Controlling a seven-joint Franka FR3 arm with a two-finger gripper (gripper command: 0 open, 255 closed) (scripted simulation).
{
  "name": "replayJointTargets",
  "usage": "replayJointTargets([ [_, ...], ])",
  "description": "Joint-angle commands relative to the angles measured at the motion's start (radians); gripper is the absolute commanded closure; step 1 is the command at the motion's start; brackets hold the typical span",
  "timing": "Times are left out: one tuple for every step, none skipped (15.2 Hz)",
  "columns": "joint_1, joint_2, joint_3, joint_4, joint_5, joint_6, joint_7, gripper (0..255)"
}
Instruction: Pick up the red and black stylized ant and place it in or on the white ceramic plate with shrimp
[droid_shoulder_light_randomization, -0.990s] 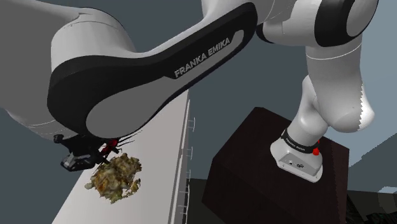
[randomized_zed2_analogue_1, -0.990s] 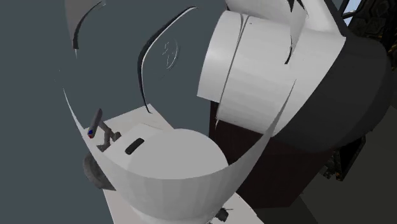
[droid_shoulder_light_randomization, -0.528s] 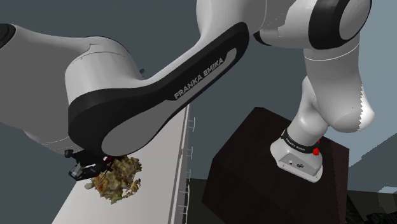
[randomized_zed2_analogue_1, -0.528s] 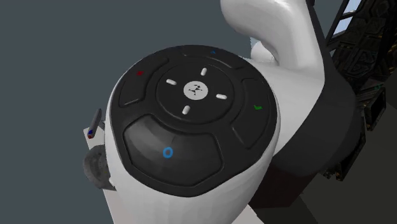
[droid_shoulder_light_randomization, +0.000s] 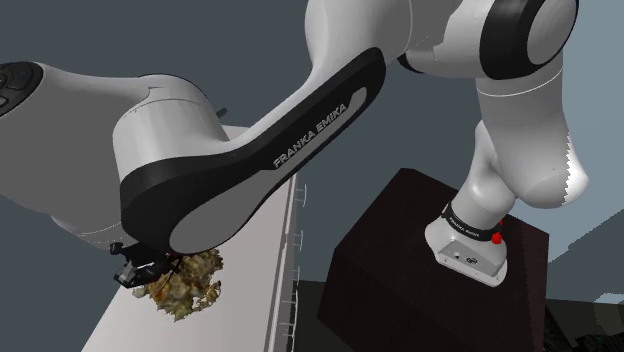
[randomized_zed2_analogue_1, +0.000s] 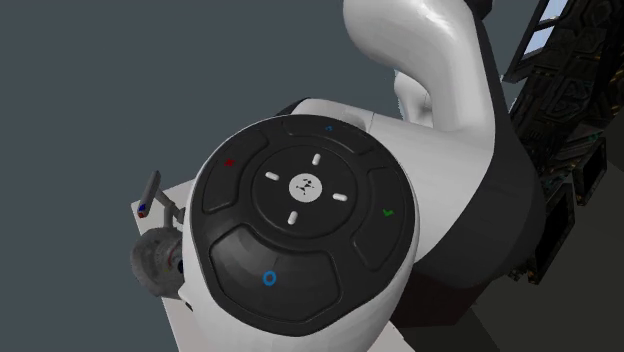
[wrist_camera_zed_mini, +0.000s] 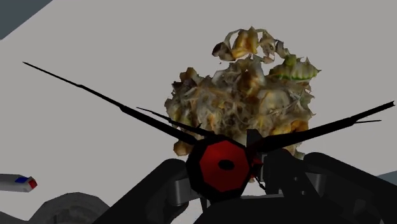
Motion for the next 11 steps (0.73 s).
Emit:
replayJointTargets([
  [0.0,0.0,0.0,0.0,0.0,0.0,0.0,255],
  [0.0,0.0,0.0,0.0,0.0,0.0,0.0,0],
  [0.0,0.0,0.0,0.0,0.0,0.0,0.0,0],
  [0.0,0.0,0.0,0.0,0.0,0.0,0.0,0],
  [0.0,0.0,0.0,0.0,0.0,0.0,0.0,0],
  [0.0,0.0,0.0,0.0,0.0,0.0,0.0,0],
  [0.0,0.0,0.0,0.0,0.0,0.0,0.0,0],
  [0.005,-0.007,0.004,0.023,0.006,-0.028,-0.005,0],
  [0.011,-0.012,0.007,0.048,0.011,-0.057,-0.01,0],
  [0.017,-0.016,0.01,0.076,0.015,-0.087,-0.015,0],
  [0.023,-0.018,0.012,0.099,0.018,-0.112,-0.019,0],
])
